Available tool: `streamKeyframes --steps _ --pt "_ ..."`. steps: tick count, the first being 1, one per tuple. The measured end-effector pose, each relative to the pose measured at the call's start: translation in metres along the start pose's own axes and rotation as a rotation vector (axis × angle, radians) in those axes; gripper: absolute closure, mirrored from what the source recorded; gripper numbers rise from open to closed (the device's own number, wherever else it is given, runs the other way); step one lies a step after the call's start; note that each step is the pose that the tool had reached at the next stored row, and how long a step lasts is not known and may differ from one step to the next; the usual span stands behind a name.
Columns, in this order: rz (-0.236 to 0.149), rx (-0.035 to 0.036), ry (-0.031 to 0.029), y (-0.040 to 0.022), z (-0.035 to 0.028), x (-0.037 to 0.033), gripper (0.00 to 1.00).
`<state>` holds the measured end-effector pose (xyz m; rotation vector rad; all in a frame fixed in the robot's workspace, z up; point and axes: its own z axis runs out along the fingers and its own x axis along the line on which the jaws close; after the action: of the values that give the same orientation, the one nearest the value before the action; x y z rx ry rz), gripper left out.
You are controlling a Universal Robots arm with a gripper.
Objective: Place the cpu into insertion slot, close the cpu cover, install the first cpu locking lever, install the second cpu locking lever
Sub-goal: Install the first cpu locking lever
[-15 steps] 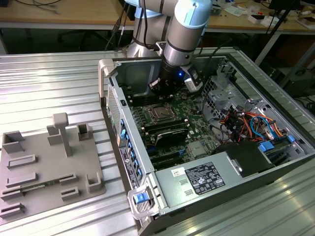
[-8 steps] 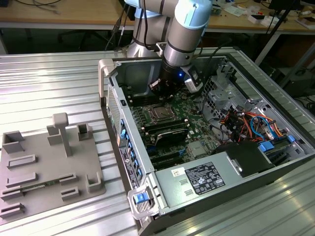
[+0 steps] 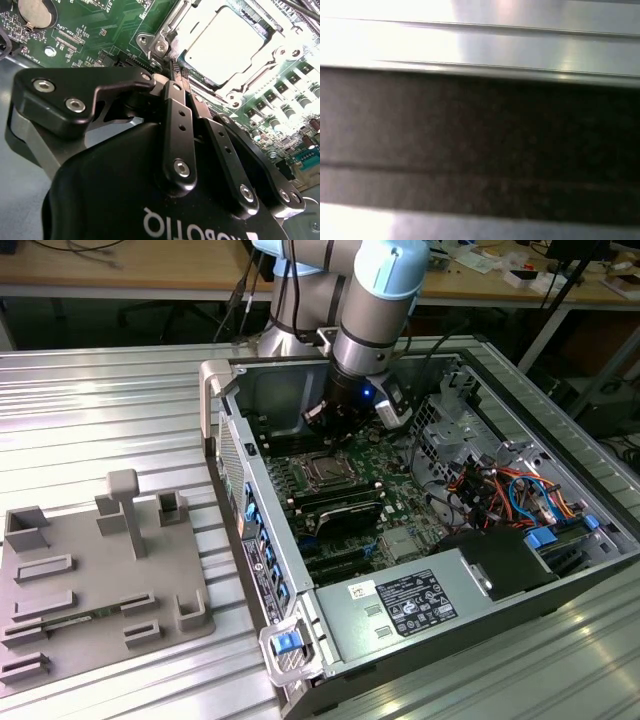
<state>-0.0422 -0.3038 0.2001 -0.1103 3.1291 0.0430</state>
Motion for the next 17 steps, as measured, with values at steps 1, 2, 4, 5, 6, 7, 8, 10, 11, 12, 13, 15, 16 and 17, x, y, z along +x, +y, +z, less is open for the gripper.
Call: streamKeyframes --steps 1,2,4,5,6,7,8,10,11,12,13,15,16,17 --pt "0.000 0.0005 0.0001 -0.0001 0.0004 -0.0001 0.89" --pt "0.000 0.0008 0.0002 -0.0001 0.0004 -0.0001 0.89" --pt "0.000 0.0010 0.0003 0.0004 0.0005 -0.0003 0.89" --pt "0.000 0.0007 0.0002 0.0008 0.0005 -0.0004 0.89" --pt "0.000 0.0004 0.0002 0.0010 0.0004 -0.0003 0.89" --pt "0.000 0.0000 0.0003 0.0015 0.0003 -0.0003 0.89" --pt "0.000 -0.0003 0.0005 0.0018 0.0002 -0.0004 0.89" --pt "0.000 -0.0011 0.0007 0.0024 0.0002 -0.0005 0.89" --pt "0.000 -0.0018 0.0004 0.0029 0.0004 -0.0006 0.89" --pt "0.000 -0.0023 0.0002 0.0031 0.0004 -0.0007 0.89" --pt "0.000 -0.0028 0.0001 0.0031 0.0004 -0.0007 0.89" --pt "0.000 -0.0034 -0.0003 0.0035 0.0000 -0.0009 0.89" --pt "0.000 -0.0038 -0.0005 0.0034 -0.0007 -0.0008 0.89" --pt "0.000 -0.0040 -0.0007 0.0035 -0.0014 -0.0009 0.89"
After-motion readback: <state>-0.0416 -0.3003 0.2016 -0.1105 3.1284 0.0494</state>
